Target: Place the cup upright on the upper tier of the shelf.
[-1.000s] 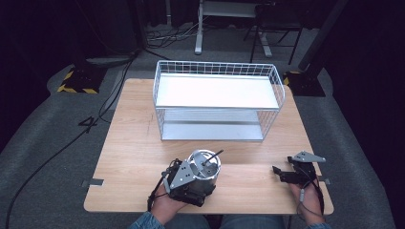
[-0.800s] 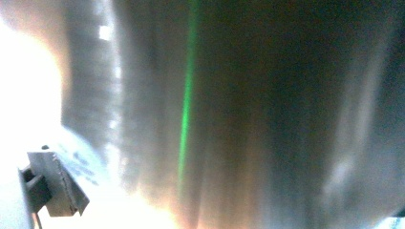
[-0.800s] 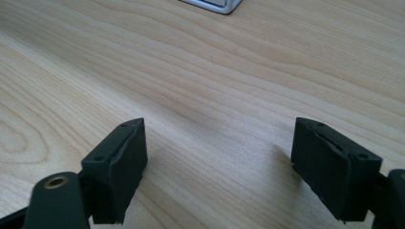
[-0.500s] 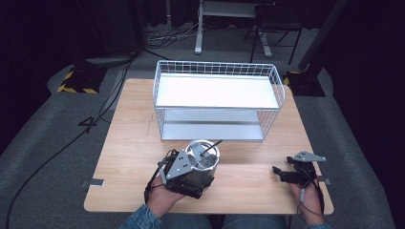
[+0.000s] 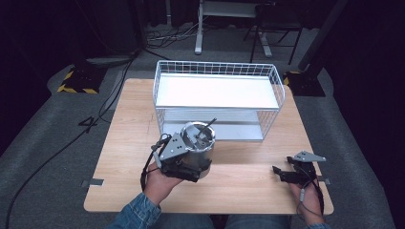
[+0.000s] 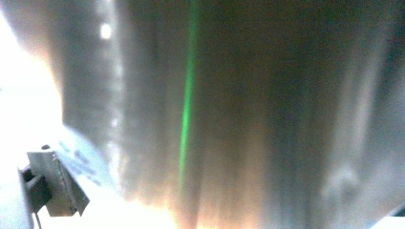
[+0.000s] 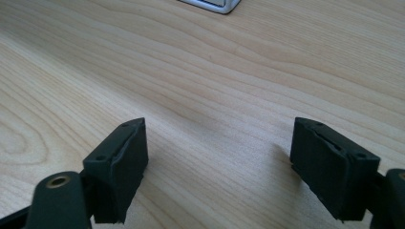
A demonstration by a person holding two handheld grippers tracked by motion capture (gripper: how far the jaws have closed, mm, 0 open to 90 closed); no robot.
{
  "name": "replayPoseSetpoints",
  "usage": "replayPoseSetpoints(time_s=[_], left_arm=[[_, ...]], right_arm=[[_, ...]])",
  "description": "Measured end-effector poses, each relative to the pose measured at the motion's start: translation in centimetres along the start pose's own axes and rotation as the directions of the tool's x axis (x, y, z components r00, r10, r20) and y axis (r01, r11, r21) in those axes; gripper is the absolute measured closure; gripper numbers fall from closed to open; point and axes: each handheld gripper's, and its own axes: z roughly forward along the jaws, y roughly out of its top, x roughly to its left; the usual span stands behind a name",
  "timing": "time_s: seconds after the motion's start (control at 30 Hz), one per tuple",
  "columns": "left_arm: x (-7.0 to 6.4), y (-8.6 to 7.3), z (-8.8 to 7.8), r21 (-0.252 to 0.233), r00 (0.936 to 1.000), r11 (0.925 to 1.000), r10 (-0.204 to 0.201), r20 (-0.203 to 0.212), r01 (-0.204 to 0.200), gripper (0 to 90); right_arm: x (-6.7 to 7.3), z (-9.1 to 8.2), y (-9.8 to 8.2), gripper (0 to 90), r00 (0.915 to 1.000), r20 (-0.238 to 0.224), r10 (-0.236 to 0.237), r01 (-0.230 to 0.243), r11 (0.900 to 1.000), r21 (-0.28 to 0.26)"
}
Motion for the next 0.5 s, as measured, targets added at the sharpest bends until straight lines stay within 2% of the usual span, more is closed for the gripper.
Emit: replayPoseSetpoints(time_s=[0.03, 0.13, 0.5], left_arm=[[0.3, 0.6, 0.0, -0.006, 0.9997, 0.9999, 0.011, -0.021, -0.011, 3.1], [0.6, 1.3, 0.0, -0.006, 0.9995, 0.9999, 0.013, -0.028, -0.013, 3.1], [2.5, 4.9, 0.1, -0.03, 0.9996, 0.9995, -0.005, -0.026, 0.005, 3.1]], right_arm=[[0.0, 0.0, 0.0, 21.2, 1.0, 0.003, 0.003, -0.003, 1.0, 0.0], [0.0, 0.0, 0.0, 21.1, 1.0, 0.007, 0.004, -0.004, 1.0, 0.0], [0.2, 0.1, 0.1, 21.3, 0.9998, 0.019, 0.006, -0.006, 1.0, -0.002]])
